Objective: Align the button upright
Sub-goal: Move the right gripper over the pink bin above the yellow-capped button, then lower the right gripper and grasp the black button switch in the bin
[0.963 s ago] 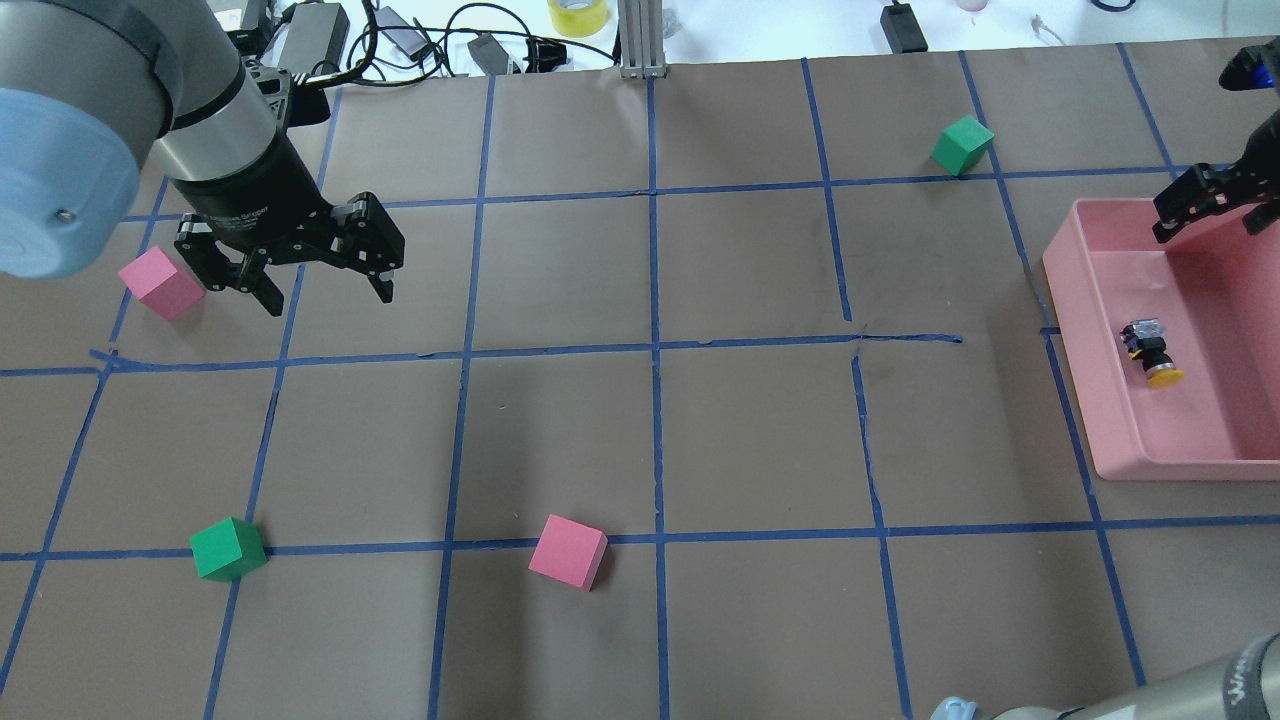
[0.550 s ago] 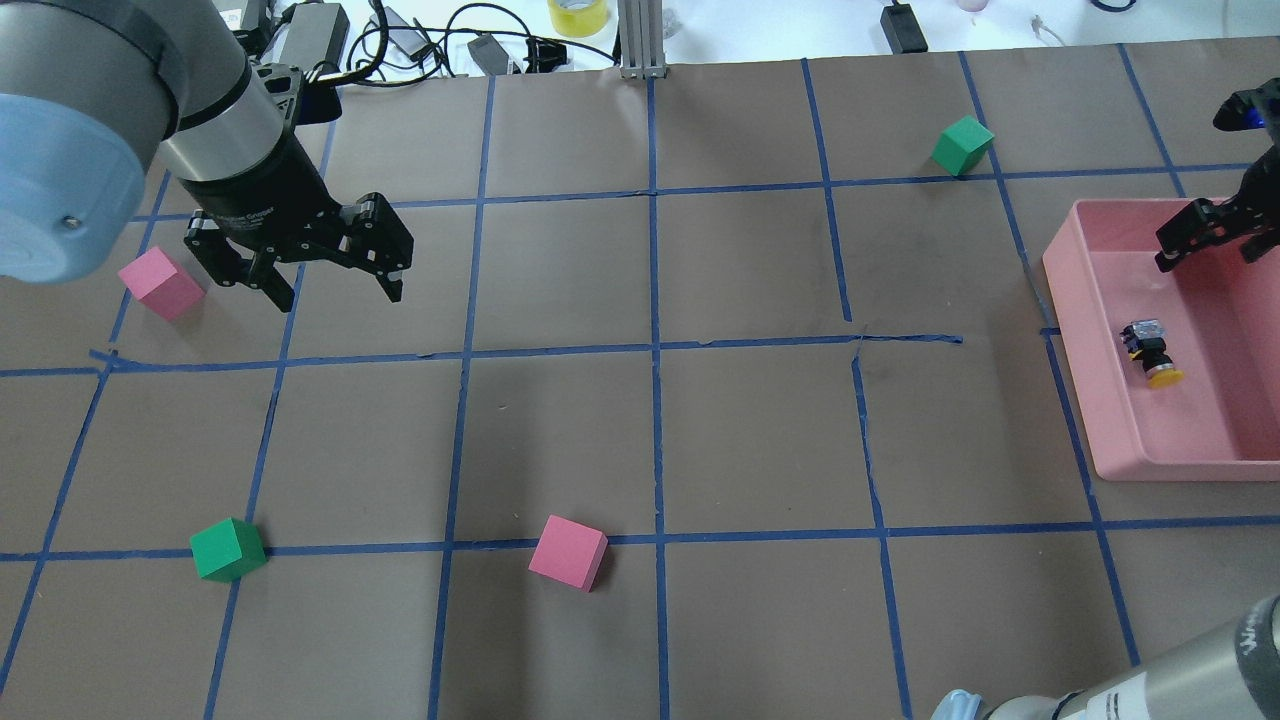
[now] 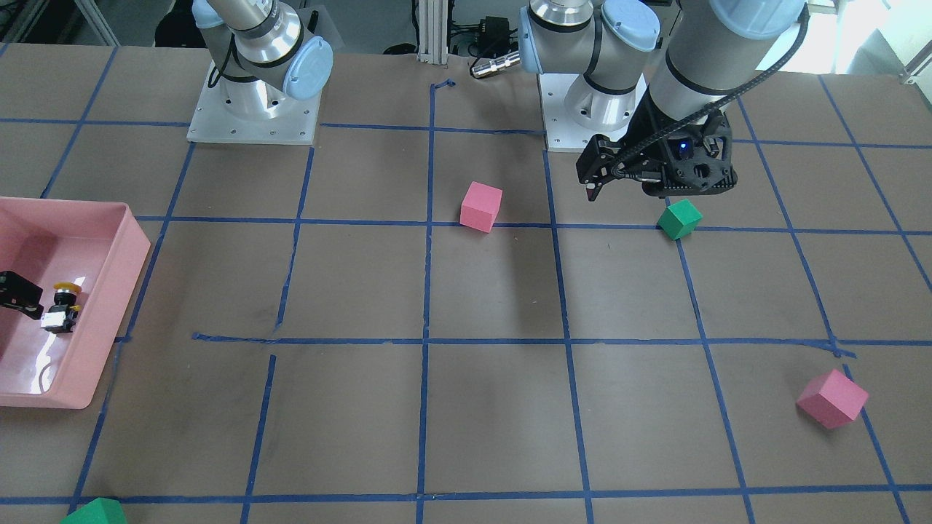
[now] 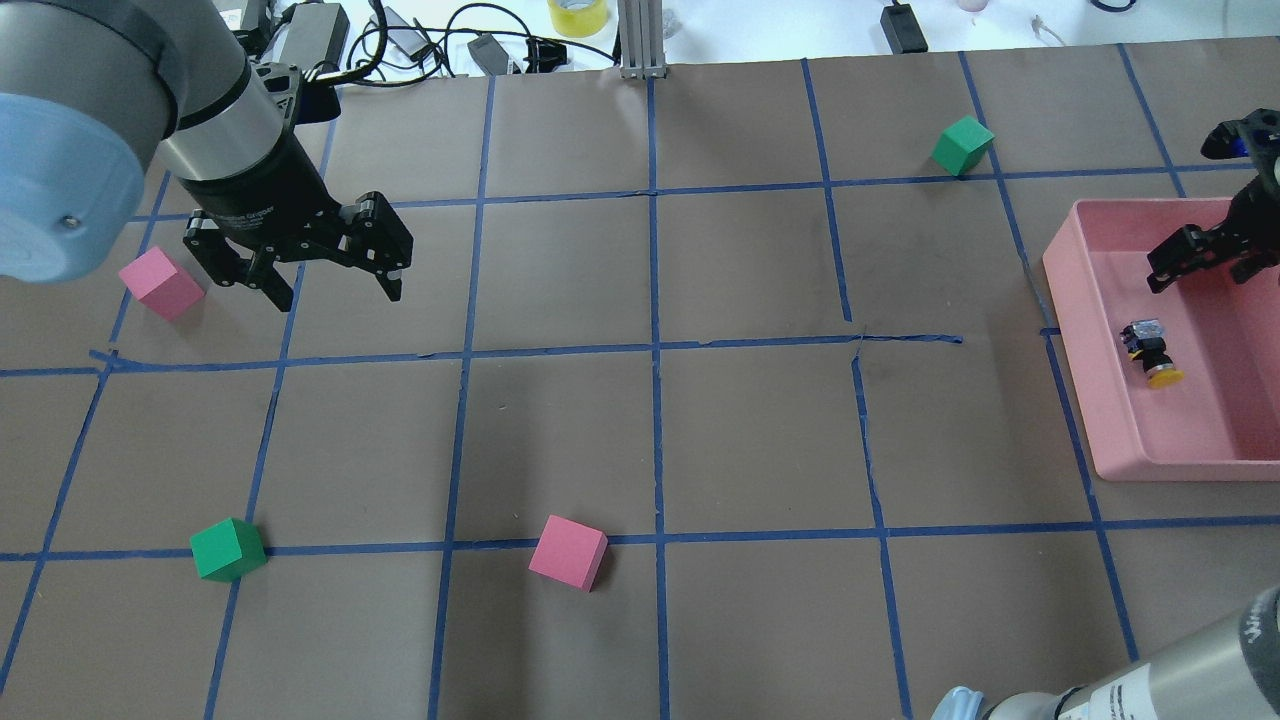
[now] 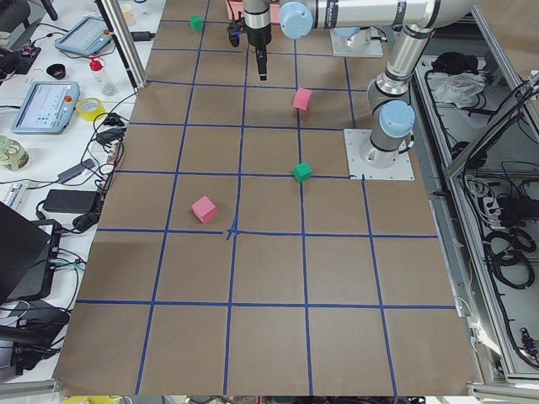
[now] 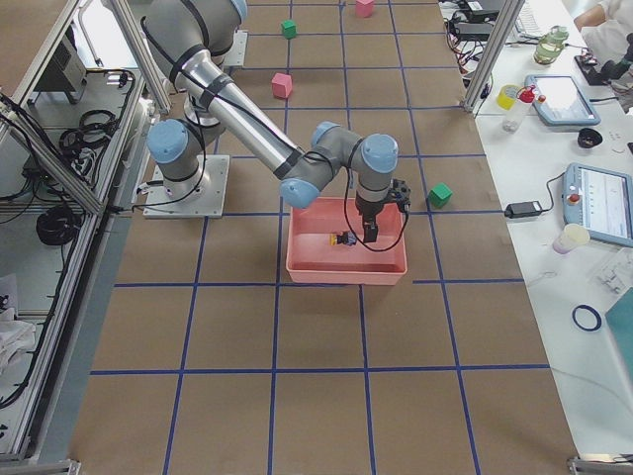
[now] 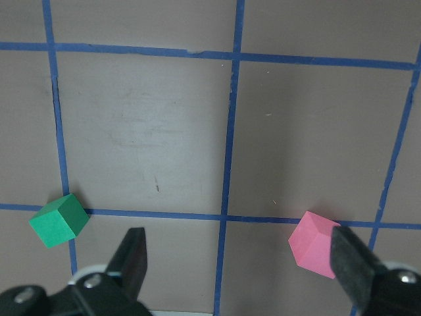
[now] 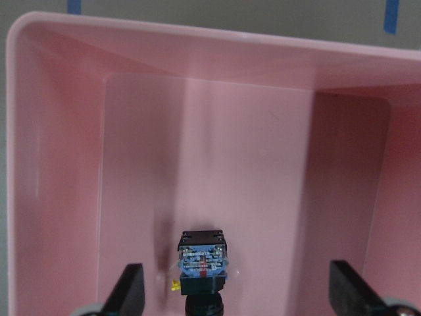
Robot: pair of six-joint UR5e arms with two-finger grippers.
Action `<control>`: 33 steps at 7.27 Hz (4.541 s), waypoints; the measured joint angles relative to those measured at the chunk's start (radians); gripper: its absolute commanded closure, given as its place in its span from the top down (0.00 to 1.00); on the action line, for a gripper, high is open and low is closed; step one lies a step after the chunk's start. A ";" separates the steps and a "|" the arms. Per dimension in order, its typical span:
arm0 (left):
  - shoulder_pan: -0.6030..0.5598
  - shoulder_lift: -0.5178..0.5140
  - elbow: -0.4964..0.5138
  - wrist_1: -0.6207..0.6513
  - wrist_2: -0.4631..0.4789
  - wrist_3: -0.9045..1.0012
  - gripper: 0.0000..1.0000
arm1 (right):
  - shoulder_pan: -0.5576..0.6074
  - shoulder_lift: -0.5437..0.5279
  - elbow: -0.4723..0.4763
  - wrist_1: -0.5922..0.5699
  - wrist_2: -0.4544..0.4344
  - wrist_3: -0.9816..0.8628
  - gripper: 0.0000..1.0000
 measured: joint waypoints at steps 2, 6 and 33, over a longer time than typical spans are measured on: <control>0.000 0.003 0.005 0.003 0.007 0.008 1.00 | -0.002 0.003 0.004 -0.001 -0.004 -0.001 1.00; 0.000 0.005 -0.001 0.043 0.001 0.122 1.00 | -0.003 0.032 0.021 -0.004 -0.030 -0.004 1.00; 0.002 0.022 -0.020 0.038 0.012 0.034 1.00 | -0.010 0.072 0.087 -0.093 -0.059 -0.001 0.00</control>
